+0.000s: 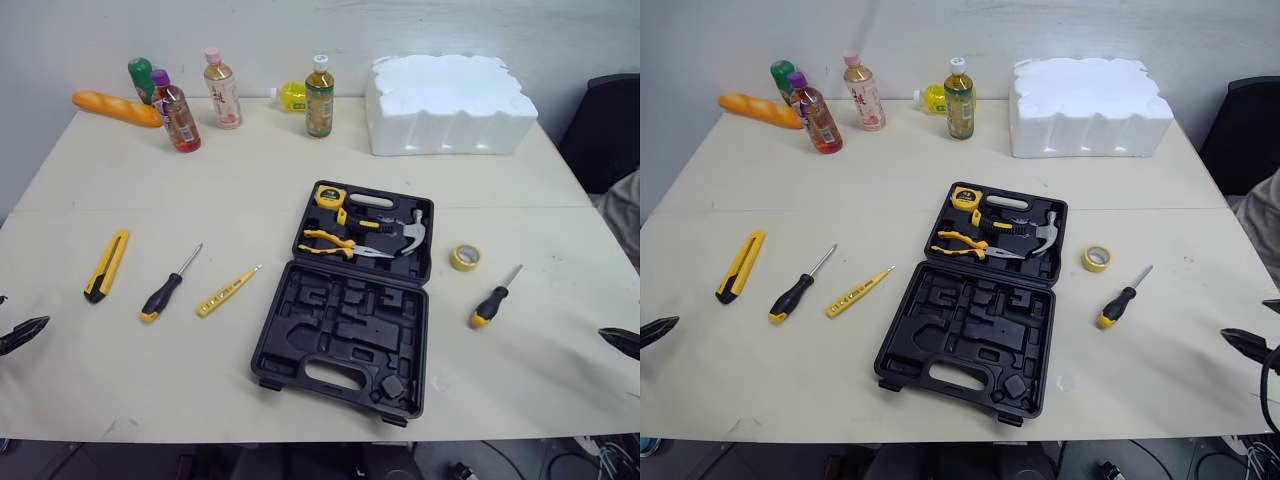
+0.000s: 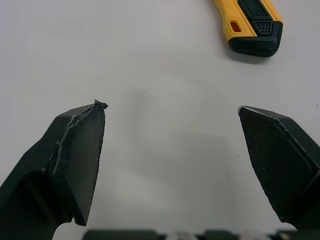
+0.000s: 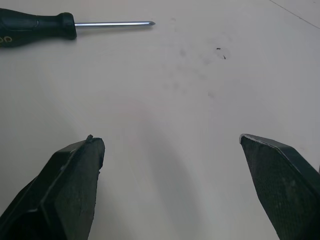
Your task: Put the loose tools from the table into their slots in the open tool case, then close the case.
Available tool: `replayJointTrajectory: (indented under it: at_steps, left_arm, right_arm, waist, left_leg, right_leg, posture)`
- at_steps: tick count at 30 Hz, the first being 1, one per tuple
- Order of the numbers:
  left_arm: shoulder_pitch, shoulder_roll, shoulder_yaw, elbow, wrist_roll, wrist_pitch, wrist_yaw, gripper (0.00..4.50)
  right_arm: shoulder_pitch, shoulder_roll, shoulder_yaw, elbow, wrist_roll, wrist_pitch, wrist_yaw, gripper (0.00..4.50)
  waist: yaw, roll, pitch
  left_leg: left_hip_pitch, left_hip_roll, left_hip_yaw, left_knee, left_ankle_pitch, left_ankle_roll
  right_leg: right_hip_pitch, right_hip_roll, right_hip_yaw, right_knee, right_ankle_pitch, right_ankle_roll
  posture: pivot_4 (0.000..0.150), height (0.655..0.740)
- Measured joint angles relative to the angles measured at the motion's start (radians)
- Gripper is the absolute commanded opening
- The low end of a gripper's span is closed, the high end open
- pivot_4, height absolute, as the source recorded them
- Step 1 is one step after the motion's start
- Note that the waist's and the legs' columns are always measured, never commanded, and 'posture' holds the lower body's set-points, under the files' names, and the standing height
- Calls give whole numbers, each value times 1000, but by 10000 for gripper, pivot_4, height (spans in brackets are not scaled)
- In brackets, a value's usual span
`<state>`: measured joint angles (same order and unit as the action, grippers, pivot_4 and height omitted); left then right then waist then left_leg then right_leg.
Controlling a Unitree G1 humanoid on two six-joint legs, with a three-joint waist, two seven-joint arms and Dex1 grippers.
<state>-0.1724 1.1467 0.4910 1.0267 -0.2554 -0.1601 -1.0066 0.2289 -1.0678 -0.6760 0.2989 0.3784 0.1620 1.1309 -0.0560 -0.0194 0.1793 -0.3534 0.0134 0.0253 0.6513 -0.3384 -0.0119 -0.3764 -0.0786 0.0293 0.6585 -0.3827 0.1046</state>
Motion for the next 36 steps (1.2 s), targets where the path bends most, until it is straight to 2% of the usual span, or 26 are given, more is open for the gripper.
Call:
replayJointTrajectory:
  at_steps: [12, 17, 21, 24, 27, 30, 31, 32, 36]
  left_arm:
    - [-7, -1, -3, -54, -4, 62, -42, 44749]
    - [-23, -49, -44, -319, -33, 119, -77, 44749]
    - [-53, -111, -110, -529, -46, 229, -53, 44749]
    - [-165, -209, -274, -757, -21, 306, -23, 36073]
    - [-312, -324, -414, -856, 11, 416, 34, 21849]
    - [-400, -379, -486, -872, 34, 485, 65, 8438]
    - [-417, -390, -505, -869, 48, 493, 70, 2634]
    - [-441, -410, -533, -855, 72, 491, 71, 395]
    - [-522, -548, -677, -770, 160, 442, 77, 395]
  right_arm:
    - [19, 9, -50, -229, 41, 180, -58, 45000]
    - [-65, 24, -35, -399, 102, 304, -120, 45000]
    - [-148, 41, 13, -489, 125, 406, -201, 45000]
    - [-263, 125, 163, -611, 165, 511, -319, 36293]
    - [-276, 150, 274, -681, 170, 555, -362, 20666]
    - [-266, 153, 303, -686, 161, 559, -374, 5424]
    - [-258, 153, 309, -684, 153, 557, -378, 41]
    - [-251, 153, 317, -680, 135, 550, -381, 0]
    - [-237, 159, 403, -677, 84, 508, -378, 0]
  waist:
    - [2, 0, 0]
    - [3, 0, 0]
    - [4, -1, -1]
    - [9, -1, -1]
    - [28, -1, -1]
    - [31, -1, -1]
    - [28, -1, -1]
    - [28, -1, -1]
    - [32, -1, -1]
  left_leg:
    - [0, 0, 0, 1, 0, 0]
    - [-1, 0, -1, 2, 1, -1]
    - [-2, 0, -2, 2, 1, -3]
    - [-6, 0, -3, 11, 1, -3]
    - [-14, 0, -5, 16, 1, -3]
    - [-25, -1, -3, 23, 0, -1]
    - [-26, -1, -2, 27, -2, 1]
    - [-26, -1, -2, 29, -2, 2]
    - [-26, -3, -1, 32, -2, 2]
  right_leg:
    - [0, 0, 0, 0, 0, 0]
    - [0, 0, 0, 1, 0, 0]
    - [0, 0, 0, 2, 0, 0]
    - [0, 1, 0, 3, 1, 2]
    - [-5, 3, -1, 5, 2, 4]
    - [-15, 3, 1, 11, 4, 6]
    - [-17, 2, 1, 13, 4, 6]
    - [-17, 3, 1, 14, 4, 6]
    - [-15, 2, 2, 11, 5, 9]
  posture:
    - [1500, 7400]
    - [1500, 7400]
    - [1500, 7400]
    - [1500, 7400]
    - [1500, 7400]
    - [1500, 7400]
    - [1500, 7400]
    - [1500, 7400]
    - [1500, 7400]
